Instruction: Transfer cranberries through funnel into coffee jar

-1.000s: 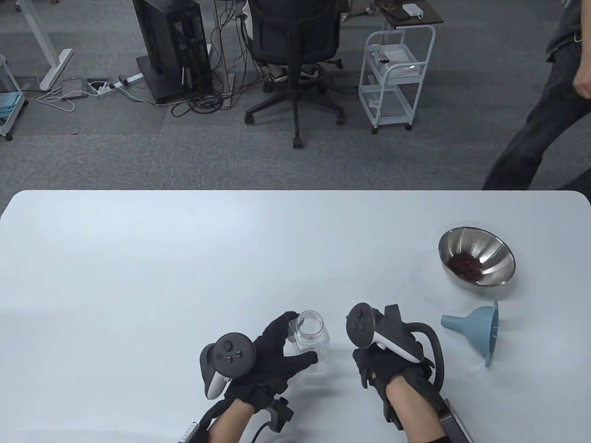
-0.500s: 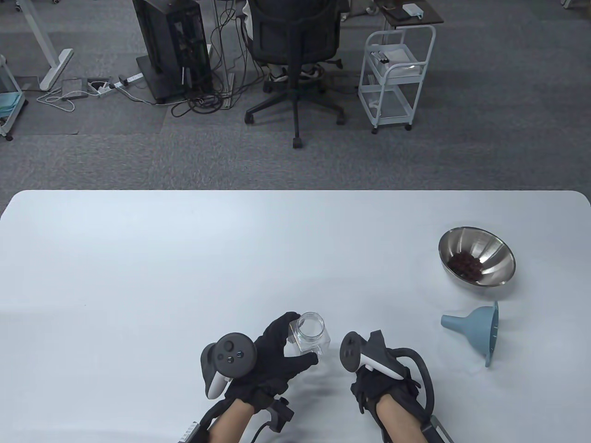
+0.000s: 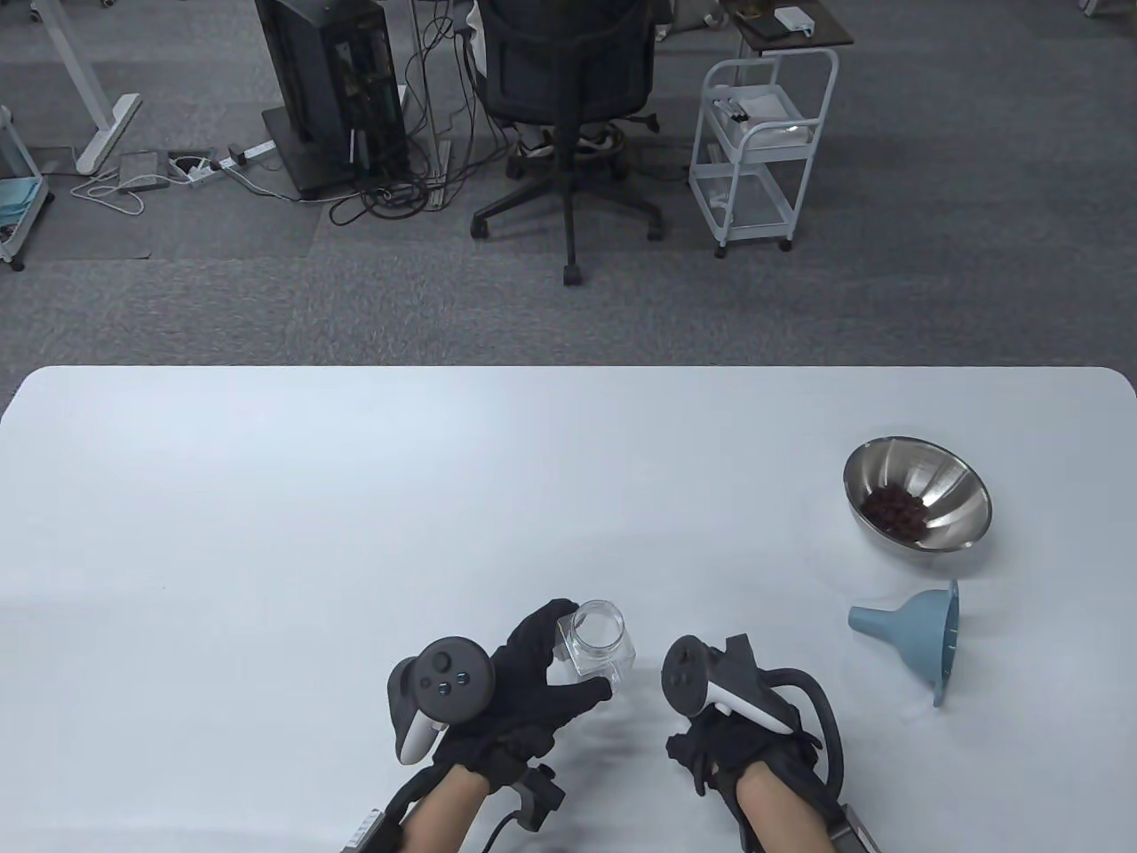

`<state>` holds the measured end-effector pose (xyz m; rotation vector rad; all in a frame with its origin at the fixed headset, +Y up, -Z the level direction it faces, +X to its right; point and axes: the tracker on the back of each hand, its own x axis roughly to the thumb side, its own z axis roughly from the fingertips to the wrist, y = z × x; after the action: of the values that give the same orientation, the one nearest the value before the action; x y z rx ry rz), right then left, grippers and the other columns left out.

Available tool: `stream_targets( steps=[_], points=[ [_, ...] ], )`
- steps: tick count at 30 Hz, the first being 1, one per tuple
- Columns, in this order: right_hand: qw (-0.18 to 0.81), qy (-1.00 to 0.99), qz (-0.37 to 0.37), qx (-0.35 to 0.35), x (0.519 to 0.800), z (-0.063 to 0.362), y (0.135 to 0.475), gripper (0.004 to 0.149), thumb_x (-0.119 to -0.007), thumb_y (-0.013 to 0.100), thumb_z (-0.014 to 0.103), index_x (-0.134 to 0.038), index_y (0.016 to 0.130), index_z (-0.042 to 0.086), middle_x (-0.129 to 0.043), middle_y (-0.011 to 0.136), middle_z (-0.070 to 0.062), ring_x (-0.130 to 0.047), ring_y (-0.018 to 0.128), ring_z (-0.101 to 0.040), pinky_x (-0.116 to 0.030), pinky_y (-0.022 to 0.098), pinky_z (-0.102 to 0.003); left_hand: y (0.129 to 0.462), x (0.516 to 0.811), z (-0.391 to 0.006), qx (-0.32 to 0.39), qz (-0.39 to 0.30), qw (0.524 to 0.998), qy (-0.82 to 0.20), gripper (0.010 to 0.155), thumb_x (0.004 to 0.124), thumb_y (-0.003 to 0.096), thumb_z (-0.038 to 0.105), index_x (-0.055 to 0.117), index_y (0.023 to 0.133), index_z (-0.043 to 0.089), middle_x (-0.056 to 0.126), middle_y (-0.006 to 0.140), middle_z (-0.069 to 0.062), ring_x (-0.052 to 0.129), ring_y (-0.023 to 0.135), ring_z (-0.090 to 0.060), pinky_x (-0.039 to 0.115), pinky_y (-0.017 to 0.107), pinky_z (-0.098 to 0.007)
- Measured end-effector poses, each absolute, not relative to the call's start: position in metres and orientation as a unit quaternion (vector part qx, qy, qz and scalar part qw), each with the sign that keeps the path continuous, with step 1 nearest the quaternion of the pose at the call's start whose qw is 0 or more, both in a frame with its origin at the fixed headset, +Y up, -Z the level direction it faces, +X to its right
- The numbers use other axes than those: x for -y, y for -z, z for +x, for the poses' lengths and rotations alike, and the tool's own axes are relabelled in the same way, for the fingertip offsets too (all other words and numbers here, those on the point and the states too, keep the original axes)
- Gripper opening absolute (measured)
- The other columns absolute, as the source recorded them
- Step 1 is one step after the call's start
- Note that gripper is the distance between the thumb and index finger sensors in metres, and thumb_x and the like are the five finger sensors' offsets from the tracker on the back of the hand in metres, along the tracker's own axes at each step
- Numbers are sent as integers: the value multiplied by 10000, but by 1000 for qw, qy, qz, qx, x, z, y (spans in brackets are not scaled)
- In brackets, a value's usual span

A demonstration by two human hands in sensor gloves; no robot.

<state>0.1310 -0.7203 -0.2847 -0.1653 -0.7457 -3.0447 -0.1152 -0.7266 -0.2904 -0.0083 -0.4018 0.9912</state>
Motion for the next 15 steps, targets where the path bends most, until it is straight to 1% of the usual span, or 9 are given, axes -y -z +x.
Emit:
stream_targets(
  steps=[6, 9, 15],
  points=[
    [-73, 987, -42, 136, 685, 154, 279, 768, -815, 446, 503, -465, 1056, 195, -433, 1150, -159, -610, 974, -468, -662, 629, -542, 297, 723, -115, 184, -7, 862, -472, 889, 945, 430, 487, 444, 1090, 163, 542, 1151, -140, 698, 1072, -406, 700, 732, -515],
    [-100, 991, -21, 88, 669, 171, 277, 753, -817, 445, 498, -498, 1048, 180, -495, 1134, -168, -655, 953, -459, -678, 617, -537, 305, 724, -112, 177, -20, 865, -468, 902, 930, 449, 429, 381, 1097, 125, 480, 1154, -184, 635, 1089, -441, 682, 742, -525],
    [-159, 987, 3, 5, 653, 200, 273, 739, -810, 447, 500, -533, 1038, 153, -561, 1114, -174, -699, 929, -458, -690, 609, -538, 328, 732, -104, 152, -47, 874, -459, 905, 913, 453, 384, 336, 1093, 104, 426, 1153, -205, 574, 1097, -472, 659, 751, -538]
  ],
)
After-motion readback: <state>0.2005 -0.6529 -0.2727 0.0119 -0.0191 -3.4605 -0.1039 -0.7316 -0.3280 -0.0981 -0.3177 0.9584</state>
